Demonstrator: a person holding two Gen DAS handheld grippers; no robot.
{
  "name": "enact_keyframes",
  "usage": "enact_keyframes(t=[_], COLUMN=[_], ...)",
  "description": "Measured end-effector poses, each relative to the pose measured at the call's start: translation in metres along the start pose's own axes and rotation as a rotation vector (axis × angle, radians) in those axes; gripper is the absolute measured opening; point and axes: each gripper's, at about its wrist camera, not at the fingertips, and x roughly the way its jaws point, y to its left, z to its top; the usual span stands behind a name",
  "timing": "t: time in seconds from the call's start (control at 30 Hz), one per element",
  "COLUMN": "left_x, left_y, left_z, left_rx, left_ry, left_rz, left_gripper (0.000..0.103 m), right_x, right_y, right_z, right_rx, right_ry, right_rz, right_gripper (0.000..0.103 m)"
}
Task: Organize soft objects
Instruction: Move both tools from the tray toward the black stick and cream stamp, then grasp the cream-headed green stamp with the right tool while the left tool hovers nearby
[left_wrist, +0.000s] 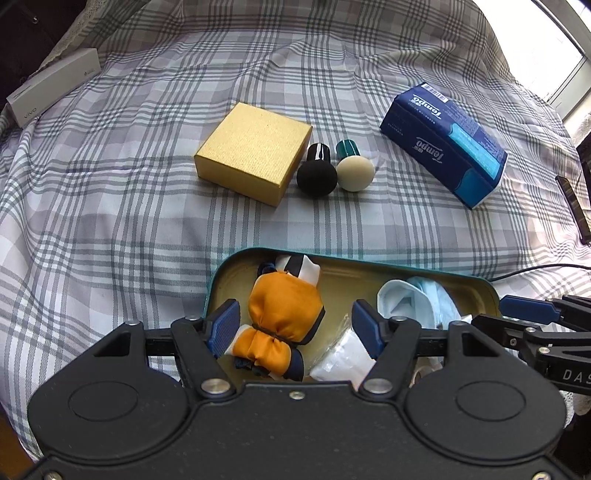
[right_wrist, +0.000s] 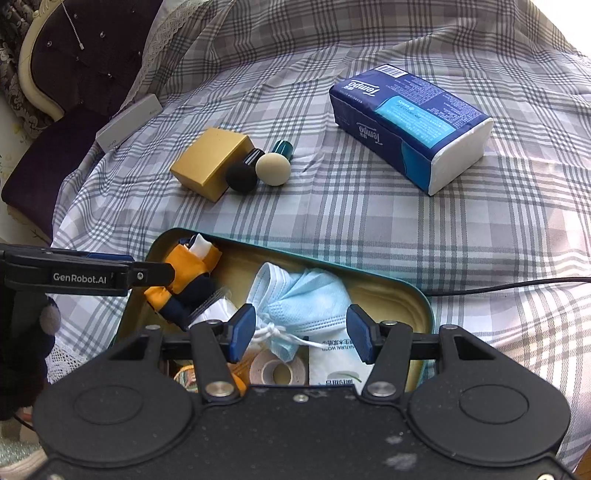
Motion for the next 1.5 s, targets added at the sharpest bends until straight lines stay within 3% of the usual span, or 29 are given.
enact_keyframes(t=[0.3, 0.63, 1.27, 1.5], left_x=[0.013, 0.035, 0.062, 0.074], left_y=[0.000, 0.016, 0.048, 0.074], left_z=[0.026, 0.055, 0.124, 0.132], left_rx=[-0.025, -0.071, -0.168, -0.207], left_ry=[-0.071, -0.079, -0.168, -0.200], left_rz=[0.109, 0.137, 0.161, 0.158], left_gripper=[0.062, 0.062, 0.062, 0.062], right_x=[0.015, 0.042, 0.103, 0.123], right_y=[0.000, 0.008, 0.032, 0.043], right_z=[0.026, 0.051, 0.099, 0.104], right_rx=[0.037, 0.048, 0.013, -0.016], right_ry=[-0.056, -0.059, -0.058, -0.026], right_rz=[-0.032, -0.057, -0.106, -0.133], right_gripper=[0.054, 0.054, 0.053, 0.052])
